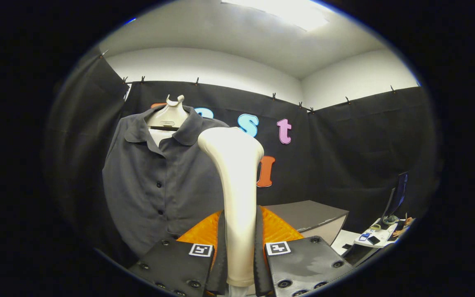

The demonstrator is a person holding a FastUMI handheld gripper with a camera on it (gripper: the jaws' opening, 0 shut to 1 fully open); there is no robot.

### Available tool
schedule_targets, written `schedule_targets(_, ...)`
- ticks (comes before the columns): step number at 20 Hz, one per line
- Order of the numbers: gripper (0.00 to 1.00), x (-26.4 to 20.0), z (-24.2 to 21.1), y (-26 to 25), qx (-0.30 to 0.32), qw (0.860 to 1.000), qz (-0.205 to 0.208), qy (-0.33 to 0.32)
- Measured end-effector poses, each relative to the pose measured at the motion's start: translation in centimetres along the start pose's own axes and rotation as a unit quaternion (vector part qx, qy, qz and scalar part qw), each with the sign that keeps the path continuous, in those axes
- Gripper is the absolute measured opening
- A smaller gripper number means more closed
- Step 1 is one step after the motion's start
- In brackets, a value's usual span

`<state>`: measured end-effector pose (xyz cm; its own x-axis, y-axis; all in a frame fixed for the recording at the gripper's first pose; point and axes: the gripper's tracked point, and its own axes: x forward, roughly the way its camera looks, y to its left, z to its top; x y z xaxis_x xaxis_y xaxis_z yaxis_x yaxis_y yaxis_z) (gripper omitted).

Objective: Iron the clothes twice with a garment steamer, once on the left side and once on the right side.

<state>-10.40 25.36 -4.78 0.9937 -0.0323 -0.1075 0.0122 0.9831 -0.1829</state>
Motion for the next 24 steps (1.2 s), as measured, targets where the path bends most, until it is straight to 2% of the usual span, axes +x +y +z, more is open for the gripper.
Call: schedule_targets(24,0.33,1.3,-0.7,-0.2,0.019,1.000,0.008,0.013)
